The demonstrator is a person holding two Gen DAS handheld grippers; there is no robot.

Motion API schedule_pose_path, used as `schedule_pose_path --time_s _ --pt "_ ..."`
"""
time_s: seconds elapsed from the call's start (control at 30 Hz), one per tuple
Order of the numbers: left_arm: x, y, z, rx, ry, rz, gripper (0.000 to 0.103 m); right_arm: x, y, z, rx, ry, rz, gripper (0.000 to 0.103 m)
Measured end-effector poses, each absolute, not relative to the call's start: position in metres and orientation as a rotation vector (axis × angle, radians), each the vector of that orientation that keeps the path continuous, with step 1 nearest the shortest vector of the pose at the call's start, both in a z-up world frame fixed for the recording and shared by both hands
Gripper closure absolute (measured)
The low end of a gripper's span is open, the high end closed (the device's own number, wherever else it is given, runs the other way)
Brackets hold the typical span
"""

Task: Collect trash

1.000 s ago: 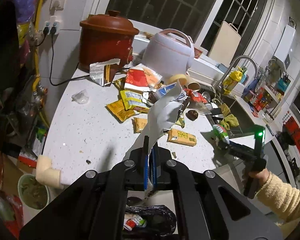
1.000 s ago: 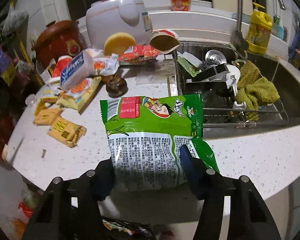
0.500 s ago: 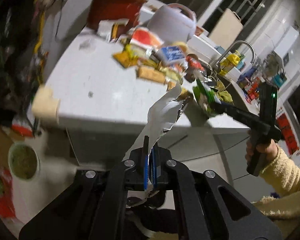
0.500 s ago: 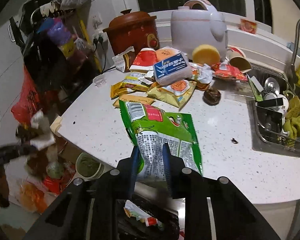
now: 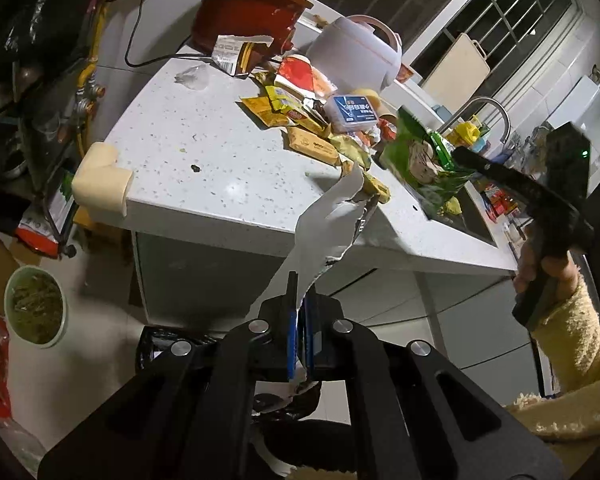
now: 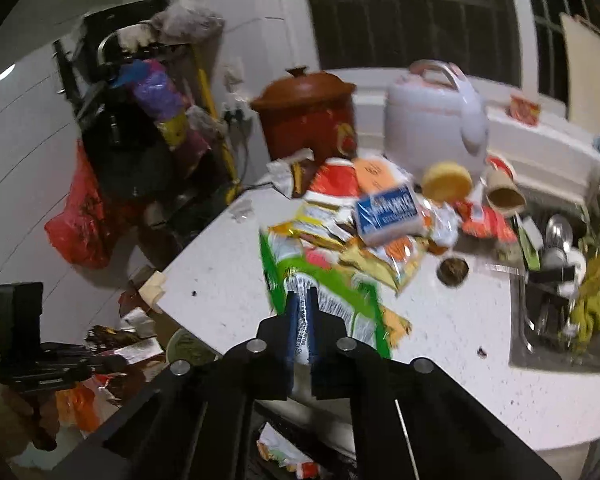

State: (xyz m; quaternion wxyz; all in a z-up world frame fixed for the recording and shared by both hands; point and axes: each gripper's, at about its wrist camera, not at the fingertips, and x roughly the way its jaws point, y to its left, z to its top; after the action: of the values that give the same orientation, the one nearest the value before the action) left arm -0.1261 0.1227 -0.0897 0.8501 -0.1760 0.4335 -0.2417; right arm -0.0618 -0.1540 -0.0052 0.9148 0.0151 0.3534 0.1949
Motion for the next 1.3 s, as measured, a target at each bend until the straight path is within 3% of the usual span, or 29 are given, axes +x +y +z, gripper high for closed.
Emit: schedule_pose_path --time_s 0.4,0.47,0.5,0.53,0.57,1.13,1.27,1.3 --pt "-0.119 0.112 -0.114 -0.402 0.955 -0.534 0.101 -0.008 -0.157 -0.029 -0.016 0.782 0.351 0.103" --pt "-0.119 0.107 -0.112 -0.407 0.944 -0.553 0.101 -0.008 -0.155 -0.033 -0.036 0.798 0.341 0.097" --pt "-0.12 0.106 -0.11 -0.41 0.936 -0.561 0.101 -0.012 -0.153 -0.036 -0.046 0.814 0.347 0.072" --pt "-0.12 0.104 -0.109 -0.412 0.931 -0.566 0.101 -0.017 -0.152 -0.038 -0.059 0.819 0.333 0.024" --pt "-0.12 0.103 -0.109 -0.415 0.929 -0.572 0.101 -0.025 -0.153 -0.042 -0.07 0.806 0.286 0.007" --pt "-0.128 0.121 -0.118 -0.424 0.975 -0.52 0.101 -0.009 -0.128 -0.138 -0.134 0.848 0.107 0.004" --pt "-0.129 0.127 -0.119 -0.435 0.972 -0.506 0.101 -0.004 -0.142 -0.145 -0.041 0.841 0.148 0.005" --pt "-0.129 0.128 -0.118 -0.436 0.97 -0.505 0.101 -0.004 -0.141 -0.144 -0.052 0.845 0.155 0.016"
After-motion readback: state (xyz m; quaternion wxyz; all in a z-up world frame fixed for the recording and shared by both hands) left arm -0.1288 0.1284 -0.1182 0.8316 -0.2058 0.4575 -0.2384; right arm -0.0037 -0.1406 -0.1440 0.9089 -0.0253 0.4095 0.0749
